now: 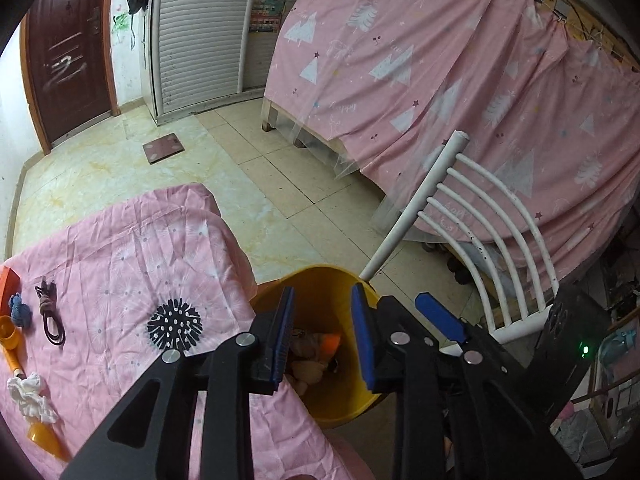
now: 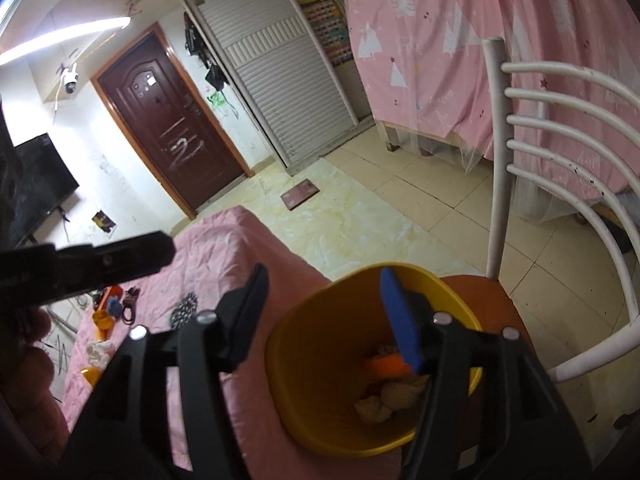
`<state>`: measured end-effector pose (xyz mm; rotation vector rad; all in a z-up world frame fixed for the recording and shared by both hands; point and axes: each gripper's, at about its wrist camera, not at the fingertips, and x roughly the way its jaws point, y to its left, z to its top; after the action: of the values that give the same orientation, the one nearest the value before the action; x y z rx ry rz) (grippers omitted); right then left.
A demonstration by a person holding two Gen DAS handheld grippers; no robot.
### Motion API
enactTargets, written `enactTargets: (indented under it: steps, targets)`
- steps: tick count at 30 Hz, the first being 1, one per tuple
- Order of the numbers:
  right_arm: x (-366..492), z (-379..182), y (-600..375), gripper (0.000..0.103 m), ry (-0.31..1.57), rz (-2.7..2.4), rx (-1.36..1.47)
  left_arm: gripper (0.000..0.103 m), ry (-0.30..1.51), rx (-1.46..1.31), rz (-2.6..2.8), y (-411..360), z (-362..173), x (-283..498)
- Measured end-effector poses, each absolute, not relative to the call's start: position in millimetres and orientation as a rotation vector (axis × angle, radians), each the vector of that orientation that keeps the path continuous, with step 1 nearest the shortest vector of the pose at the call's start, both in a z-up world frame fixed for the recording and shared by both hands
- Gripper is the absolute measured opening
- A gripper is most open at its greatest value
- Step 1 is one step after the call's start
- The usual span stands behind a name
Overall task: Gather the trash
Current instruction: 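Carry the orange block and striped sock to the yellow bin and open both grippers, then move both open grippers back over the bed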
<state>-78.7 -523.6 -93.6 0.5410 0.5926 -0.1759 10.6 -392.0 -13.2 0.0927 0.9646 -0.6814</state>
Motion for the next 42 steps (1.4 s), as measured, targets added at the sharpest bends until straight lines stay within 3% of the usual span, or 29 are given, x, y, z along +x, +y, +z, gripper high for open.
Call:
enactTargets:
  steps: [13, 26, 27, 29, 32, 42]
  targets:
    - [-60.0, -85.3, -474.0, 0.059, 0.607, -0.079, 0.465, 0.022, 0.952, 0.031, -0.618, -342.8, 0.2, 27.1]
    - [-27.4, -71.2, -402.7, 0.063, 0.665, 0.008, 0.35, 0.022, 0.918, -0.104, -0.537, -246.0, 19.9, 64.7]
    - [-24.8, -69.3, -398.6, 0.063, 0.666, 0.012, 0.343, 0.025, 0.916, -0.113, -0.525, -236.3, 20.7, 68.2]
    - [-16.0, -65.3, -382.5, 0.063, 0.673, 0.028, 0.317, 0.042, 0.906, -0.126, -0.493, -218.9, 23.1, 74.6]
    - [-2.9, -60.5, -360.7, 0.063, 0.679, 0.056, 0.287, 0.058, 0.889, -0.153, -0.44, -191.9, 25.7, 85.4]
    - [44.9, -60.2, -288.2, 0.063, 0.727, 0.159, 0.195, 0.06, 0.889, -0.168, -0.235, -104.8, 17.1, 126.1]
